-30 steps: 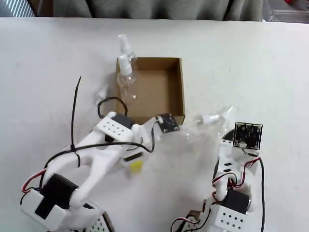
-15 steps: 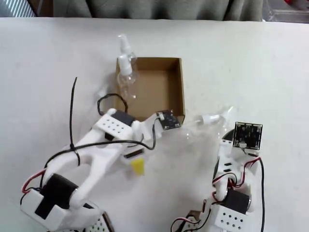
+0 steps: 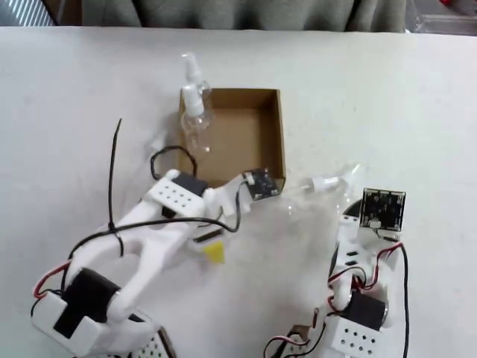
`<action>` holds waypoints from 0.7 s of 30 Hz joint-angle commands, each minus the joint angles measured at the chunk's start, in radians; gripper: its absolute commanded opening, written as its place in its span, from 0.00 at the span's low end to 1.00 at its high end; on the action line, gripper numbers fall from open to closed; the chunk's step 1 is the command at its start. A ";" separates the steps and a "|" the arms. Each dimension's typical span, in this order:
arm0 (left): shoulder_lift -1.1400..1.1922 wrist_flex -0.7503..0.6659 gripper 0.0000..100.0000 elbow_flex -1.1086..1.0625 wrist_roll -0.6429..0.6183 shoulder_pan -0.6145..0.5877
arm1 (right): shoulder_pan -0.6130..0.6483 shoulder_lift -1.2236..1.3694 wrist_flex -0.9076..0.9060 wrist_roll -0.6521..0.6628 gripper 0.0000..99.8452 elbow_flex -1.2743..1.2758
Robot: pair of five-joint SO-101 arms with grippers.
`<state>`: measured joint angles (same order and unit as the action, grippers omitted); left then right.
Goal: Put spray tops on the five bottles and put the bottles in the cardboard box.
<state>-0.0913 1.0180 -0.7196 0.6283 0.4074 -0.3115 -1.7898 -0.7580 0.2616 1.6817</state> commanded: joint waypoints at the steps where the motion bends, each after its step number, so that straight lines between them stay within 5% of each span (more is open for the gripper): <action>1: -0.047 -0.014 0.31 -0.005 0.011 -0.010 | 0.001 -0.010 0.005 0.009 0.02 0.008; 21: -0.044 0.006 0.31 -0.006 0.003 -0.019 | -0.001 -0.010 0.005 0.009 0.02 0.008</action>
<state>-0.0913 1.0165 -0.7304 0.6283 0.3982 -0.3115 -1.7898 -0.7580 0.2616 1.6817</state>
